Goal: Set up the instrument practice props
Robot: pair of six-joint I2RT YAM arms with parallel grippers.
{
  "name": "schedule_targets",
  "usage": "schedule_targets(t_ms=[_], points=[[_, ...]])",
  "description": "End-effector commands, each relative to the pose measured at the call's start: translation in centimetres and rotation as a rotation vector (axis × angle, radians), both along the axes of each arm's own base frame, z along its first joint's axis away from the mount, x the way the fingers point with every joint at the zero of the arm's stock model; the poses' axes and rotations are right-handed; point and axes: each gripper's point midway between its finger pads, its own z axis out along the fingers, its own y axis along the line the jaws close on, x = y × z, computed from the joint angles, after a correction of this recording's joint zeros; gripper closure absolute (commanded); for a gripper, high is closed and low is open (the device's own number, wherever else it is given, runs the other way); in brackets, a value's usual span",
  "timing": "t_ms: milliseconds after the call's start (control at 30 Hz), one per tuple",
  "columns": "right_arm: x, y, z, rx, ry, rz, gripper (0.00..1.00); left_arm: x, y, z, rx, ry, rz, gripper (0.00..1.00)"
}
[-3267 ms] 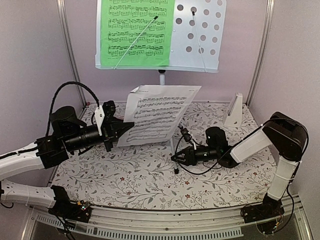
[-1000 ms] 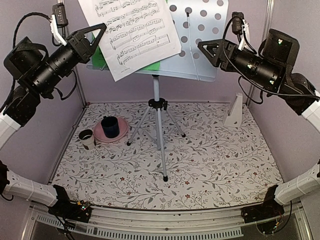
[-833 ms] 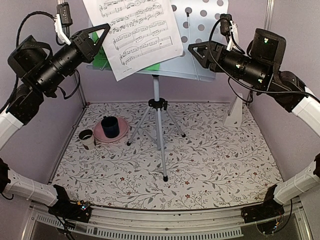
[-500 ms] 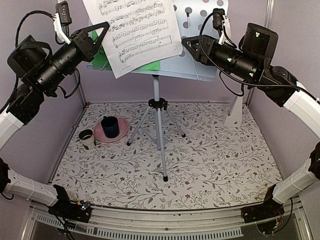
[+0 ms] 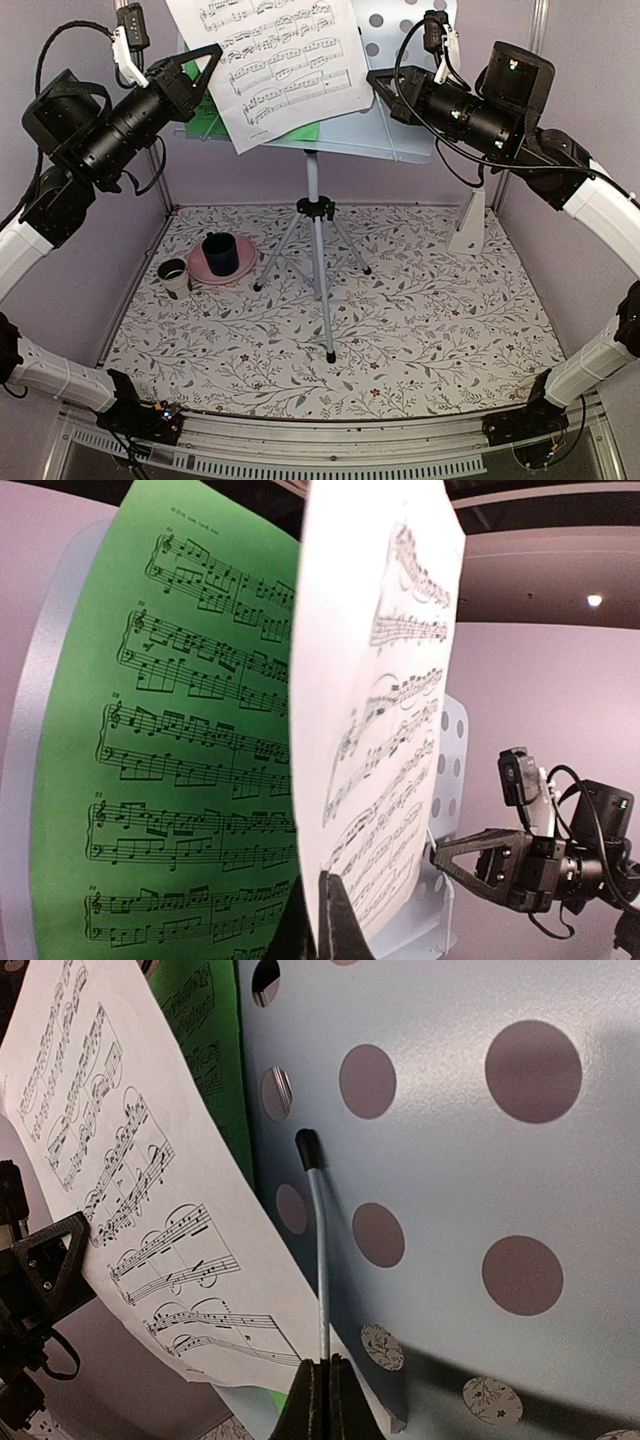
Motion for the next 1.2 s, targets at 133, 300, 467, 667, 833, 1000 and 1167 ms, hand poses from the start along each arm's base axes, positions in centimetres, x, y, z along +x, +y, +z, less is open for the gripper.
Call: schedule_targets(t_ms=[133, 300, 467, 667, 833, 1000, 1167], points=[[-0.9, -0.5, 1.3, 0.081, -0.079, 0.010, 1.00, 0.3, 2.1, 1.6, -0.053, -0.018, 0.084, 1.00], [-1.5, -0.5, 0.6, 0.087, -0.125, 0.032, 1.00, 0.4, 3.2, 1.8, -0.104, 0.004, 0.113, 1.00], [-2.0, 0.1, 0.6, 0.057, -0.184, 0.060, 1.00, 0.4, 1.7, 2.1, -0.076, -0.023, 0.066, 1.00], [-2.8, 0.5, 0.5, 0.021, -0.254, 0.092, 1.00, 1.8, -1.7, 1.8, 0.011, -0.020, 0.020, 1.00], [-3.3, 0.5, 0.5, 0.004, -0.294, 0.106, 1.00, 2.4, -4.4, 1.7, 0.112, -0.059, -0.023, 1.00], [-3.6, 0.6, 0.1, -0.017, -0.314, 0.118, 1.00, 2.9, -7.0, 1.5, 0.198, -0.094, -0.067, 1.00], [-3.8, 0.8, -0.2, -0.033, -0.328, 0.134, 1.00, 3.3, -8.7, 1.7, 0.256, -0.129, -0.093, 1.00]])
